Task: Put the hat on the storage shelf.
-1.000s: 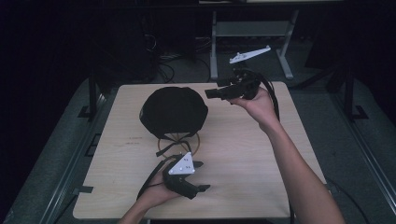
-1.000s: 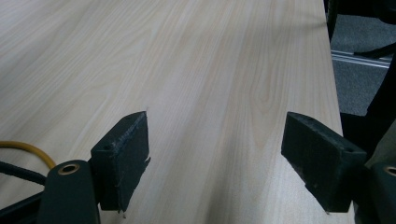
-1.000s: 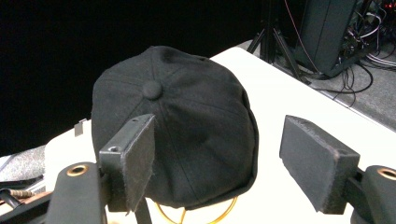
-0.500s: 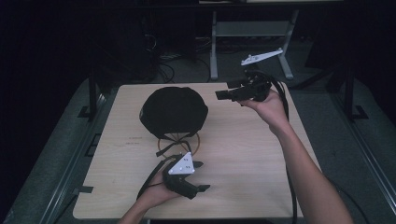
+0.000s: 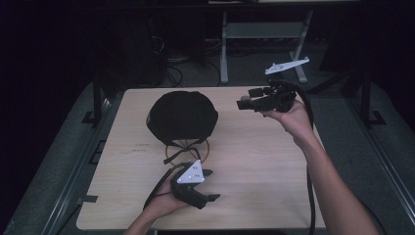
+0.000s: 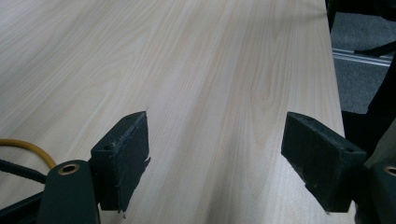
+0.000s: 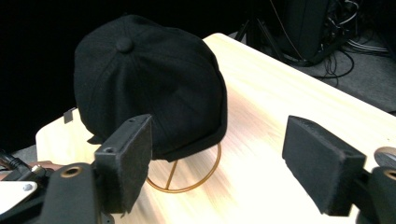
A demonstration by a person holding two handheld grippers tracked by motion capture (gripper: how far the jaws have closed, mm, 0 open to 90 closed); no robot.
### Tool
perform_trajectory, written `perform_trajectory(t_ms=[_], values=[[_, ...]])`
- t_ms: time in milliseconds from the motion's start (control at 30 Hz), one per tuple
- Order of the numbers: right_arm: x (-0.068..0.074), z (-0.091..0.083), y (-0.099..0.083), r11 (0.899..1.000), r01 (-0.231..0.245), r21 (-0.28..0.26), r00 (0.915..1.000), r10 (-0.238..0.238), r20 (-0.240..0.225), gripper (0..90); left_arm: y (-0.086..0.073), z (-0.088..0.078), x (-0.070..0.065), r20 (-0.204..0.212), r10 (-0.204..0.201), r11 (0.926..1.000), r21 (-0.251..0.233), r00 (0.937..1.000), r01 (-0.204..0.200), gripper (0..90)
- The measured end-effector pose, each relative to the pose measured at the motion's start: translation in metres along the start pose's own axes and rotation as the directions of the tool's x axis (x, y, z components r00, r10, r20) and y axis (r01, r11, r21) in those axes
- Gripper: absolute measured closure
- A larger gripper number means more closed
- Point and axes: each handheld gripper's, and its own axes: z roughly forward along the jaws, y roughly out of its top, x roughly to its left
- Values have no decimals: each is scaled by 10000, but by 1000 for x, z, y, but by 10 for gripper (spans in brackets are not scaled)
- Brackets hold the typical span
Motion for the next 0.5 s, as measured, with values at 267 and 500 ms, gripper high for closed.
perform_trajectory(t_ms=[267,500], values=[[-2,-7,-12,10000,-87,-35,10000,87,0,223,0,-1,1,-23,-1,10000,-17,10000,1,228],[-6,-12,-28,9997,-241,12,9997,241,97,209,0,-2,1,-68,4,10000,34,10000,-4,228]])
